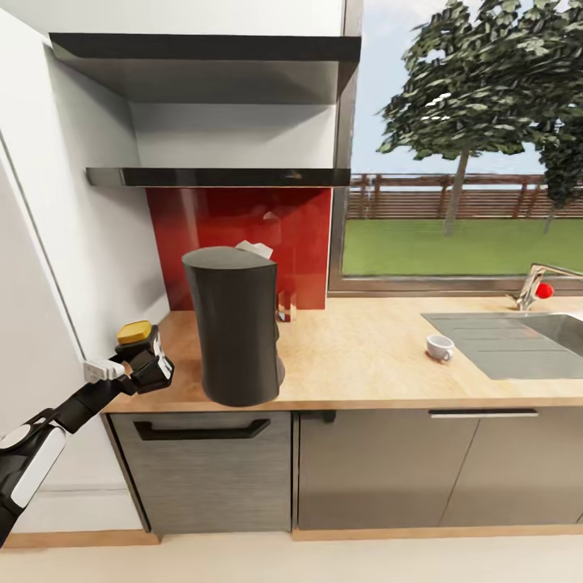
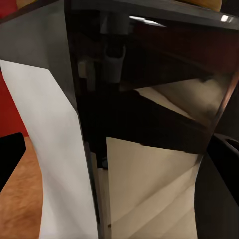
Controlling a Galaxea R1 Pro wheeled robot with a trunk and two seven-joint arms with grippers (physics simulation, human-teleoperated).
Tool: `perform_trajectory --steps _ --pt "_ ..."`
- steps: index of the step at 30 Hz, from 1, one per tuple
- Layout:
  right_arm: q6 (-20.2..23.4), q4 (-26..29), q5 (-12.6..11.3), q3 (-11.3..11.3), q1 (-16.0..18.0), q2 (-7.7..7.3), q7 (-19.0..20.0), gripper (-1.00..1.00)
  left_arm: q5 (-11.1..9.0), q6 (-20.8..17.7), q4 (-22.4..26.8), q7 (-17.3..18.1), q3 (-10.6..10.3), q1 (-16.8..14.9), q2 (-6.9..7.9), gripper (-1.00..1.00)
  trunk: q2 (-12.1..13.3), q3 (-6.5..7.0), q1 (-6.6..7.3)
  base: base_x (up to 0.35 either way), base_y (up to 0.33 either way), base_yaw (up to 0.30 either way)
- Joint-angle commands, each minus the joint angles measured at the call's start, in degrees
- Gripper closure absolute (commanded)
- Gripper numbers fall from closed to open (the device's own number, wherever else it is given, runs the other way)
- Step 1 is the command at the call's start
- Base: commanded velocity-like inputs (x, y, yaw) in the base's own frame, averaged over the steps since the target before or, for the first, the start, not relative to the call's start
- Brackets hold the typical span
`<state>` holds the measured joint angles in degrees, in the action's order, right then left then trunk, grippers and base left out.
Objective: Set up a coffee station on the kitchen countertop: keep the coffee maker on the countertop, move the bottle of coffee from the kitchen shelf to the counter next to the coffee maker, place a paper coffee filter on top of the coffee maker, put the saucer next to the coffee maker with the coffee cup on the saucer, and place the electric kettle next to the coffee maker.
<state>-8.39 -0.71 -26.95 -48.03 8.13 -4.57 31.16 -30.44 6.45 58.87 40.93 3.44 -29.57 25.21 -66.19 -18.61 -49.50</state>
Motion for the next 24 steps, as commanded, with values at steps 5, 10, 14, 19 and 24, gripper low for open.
perform_trajectory --steps 5,10,14,19,24 --pt "-0.25 -0.08 -0.47 -0.48 0.04 0.0 0.22 -1.0 -0.01 0.16 -0.14 0.11 -0.06 -0.05 -0.05 1.0 -0.04 -0.07 -0.01 0.025 0.0 0.0" --pt "-0.27 -0.08 -0.43 -0.48 0.04 0.0 0.22 -1.0 3.31 2.35 -1.48 -0.01 -0.1 -0.05 -0.14 1.0 -0.04 -0.07 -0.01 0.004 0.0 0.0" --pt "-0.3 -0.08 -0.4 -0.48 0.04 0.0 0.22 -1.0 4.2 3.22 -2.27 -0.05 -0.15 -0.05 -0.19 1.0 -0.04 -0.07 -0.01 0.0 0.0 0.0" --pt "-0.31 -0.08 -0.4 -0.48 0.04 0.0 0.22 -1.0 4.4 3.37 -2.44 -0.06 -0.19 -0.05 -0.24 1.0 -0.04 -0.07 -0.01 0.111 0.0 0.0" --pt "-0.31 -0.08 -0.39 -0.51 0.04 0.0 0.22 -1.0 4.42 3.39 -2.46 -0.07 -0.19 -0.05 -0.25 1.0 -0.04 -0.07 -0.01 0.072 0.0 0.0"
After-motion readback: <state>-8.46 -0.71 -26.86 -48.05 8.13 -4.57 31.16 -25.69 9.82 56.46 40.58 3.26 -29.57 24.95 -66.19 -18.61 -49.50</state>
